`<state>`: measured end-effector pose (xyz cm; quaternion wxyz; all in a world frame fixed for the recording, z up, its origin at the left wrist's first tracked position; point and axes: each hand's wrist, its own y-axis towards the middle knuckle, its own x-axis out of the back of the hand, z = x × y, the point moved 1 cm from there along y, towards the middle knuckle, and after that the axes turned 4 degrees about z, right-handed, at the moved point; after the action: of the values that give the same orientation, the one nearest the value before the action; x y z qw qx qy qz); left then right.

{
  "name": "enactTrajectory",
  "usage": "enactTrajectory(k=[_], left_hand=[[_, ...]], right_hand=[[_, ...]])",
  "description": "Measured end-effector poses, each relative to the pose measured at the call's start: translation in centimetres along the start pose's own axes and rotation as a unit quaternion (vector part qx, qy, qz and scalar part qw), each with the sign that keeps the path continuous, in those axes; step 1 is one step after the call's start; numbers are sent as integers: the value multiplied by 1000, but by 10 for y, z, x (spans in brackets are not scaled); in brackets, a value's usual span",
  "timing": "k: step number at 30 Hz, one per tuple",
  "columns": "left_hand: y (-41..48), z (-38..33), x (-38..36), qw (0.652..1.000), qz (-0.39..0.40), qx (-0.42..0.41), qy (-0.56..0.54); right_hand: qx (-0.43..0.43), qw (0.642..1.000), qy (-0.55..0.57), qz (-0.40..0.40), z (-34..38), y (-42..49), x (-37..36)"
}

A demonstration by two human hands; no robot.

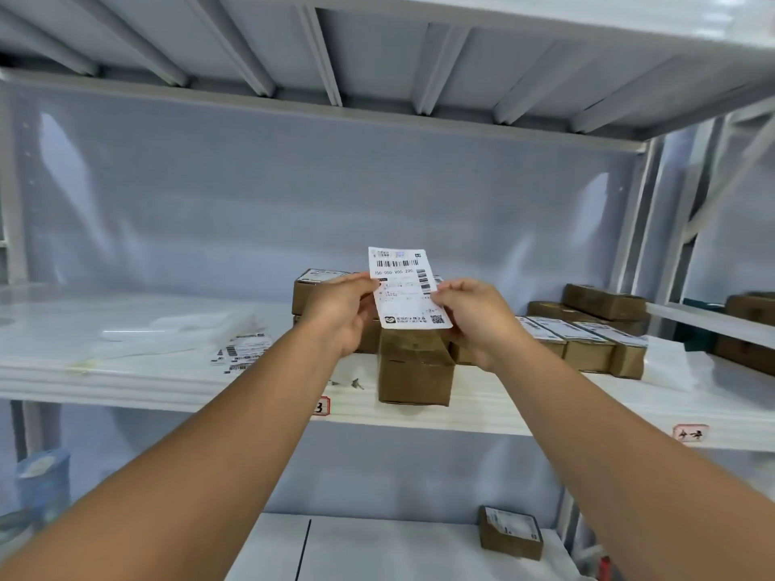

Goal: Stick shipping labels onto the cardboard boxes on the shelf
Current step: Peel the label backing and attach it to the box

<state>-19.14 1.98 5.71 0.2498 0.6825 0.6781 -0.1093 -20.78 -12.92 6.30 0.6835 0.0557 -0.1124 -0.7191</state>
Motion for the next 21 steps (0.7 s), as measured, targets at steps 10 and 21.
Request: enactTrajectory(k=[10, 21], left_hand=[[16, 29, 9, 960, 24, -73, 271], [30, 45, 13, 905, -12, -97, 415]], right_hand=[[-15, 998, -37, -46, -22, 13, 5], [-16, 994, -97, -37, -40, 25, 8]])
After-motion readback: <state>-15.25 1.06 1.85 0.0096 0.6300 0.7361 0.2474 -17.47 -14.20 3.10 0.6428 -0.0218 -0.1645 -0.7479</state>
